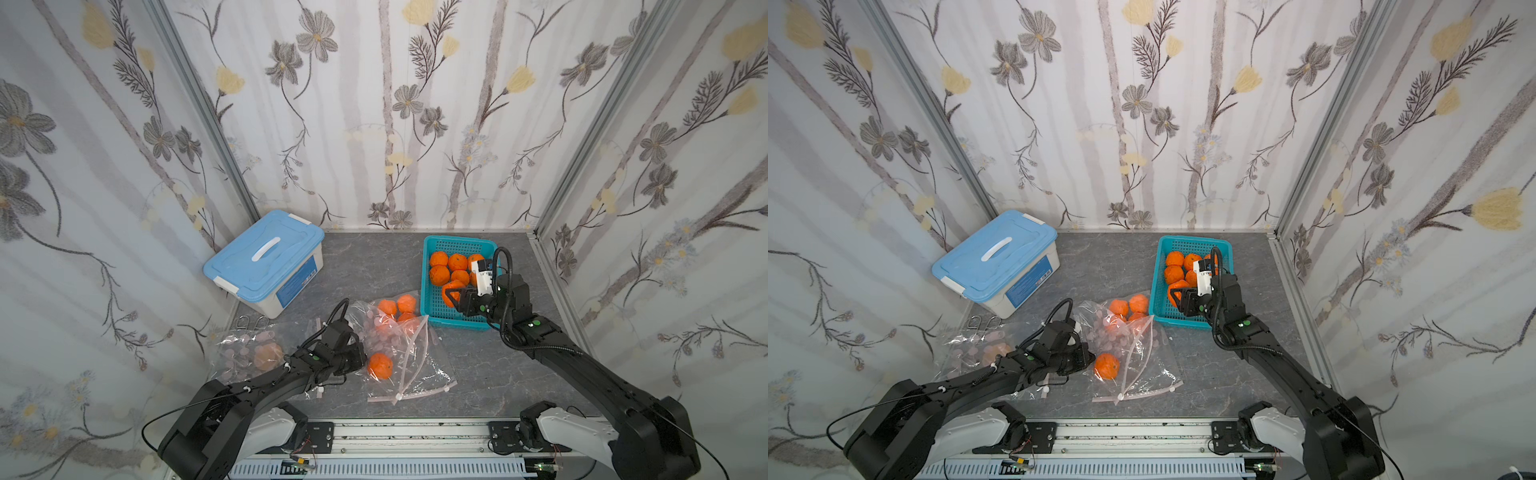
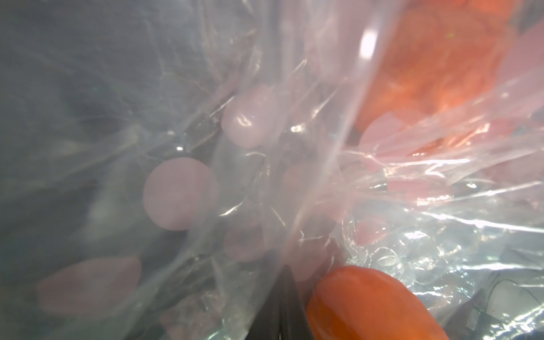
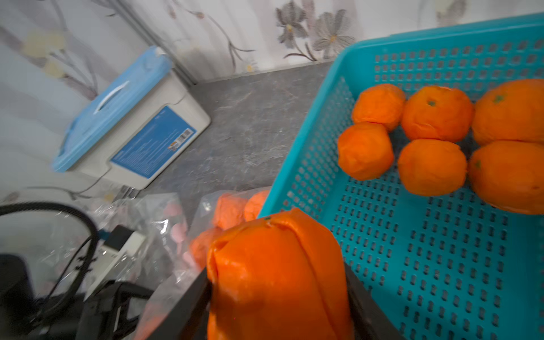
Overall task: Open the zip-top bag and take out the orange
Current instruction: Place the orange in the basket.
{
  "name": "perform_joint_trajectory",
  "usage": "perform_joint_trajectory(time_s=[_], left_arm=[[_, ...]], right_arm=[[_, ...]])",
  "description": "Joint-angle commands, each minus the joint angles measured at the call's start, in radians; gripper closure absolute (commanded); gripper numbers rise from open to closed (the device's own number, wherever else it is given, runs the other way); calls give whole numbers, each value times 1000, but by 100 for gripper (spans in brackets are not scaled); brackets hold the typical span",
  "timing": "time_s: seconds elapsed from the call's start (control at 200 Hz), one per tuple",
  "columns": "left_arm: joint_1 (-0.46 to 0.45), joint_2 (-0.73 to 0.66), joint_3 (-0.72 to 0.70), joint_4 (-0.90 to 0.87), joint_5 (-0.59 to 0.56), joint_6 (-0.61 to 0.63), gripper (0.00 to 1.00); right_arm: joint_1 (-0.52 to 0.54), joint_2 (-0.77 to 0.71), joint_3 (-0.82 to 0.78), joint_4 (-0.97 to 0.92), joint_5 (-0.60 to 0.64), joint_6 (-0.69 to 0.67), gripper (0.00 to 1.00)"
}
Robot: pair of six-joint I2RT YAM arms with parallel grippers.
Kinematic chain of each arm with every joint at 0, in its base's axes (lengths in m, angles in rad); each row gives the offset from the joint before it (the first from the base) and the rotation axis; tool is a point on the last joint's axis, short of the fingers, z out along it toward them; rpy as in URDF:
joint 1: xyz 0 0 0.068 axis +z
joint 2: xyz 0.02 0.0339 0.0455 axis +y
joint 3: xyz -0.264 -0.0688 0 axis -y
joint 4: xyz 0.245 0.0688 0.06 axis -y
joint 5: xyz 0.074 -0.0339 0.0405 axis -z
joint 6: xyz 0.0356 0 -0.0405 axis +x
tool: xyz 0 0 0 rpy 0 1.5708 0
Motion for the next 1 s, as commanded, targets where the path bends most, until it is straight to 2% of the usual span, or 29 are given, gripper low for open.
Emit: perform_joint_trajectory(time_s=[0.0,0.18,0.375,0.53,0.754,0.849,0.999], left_arm=[[0,3,5,19,-13,9,100],[-1,8,5,21,-13,9,100],[0,1,5,19,-17,9,100],[-1,6,10,21,-16,10,100],[-1,16,11,26,-13,10,100],[0,14,11,24,-13,10,100],[0,19,12,29,-14,9,100]], right_arm=[[-25,116,16,93,27,79,61],[-28,395,157,166,-43,162,62],[-29,575,273,169,-23,182,60],[-27,629,314,168,8,195,57],[-29,702,364,126,28,201,43],[-29,702,370,109,33,197,36],[-29,662,369,79,59,182,31]])
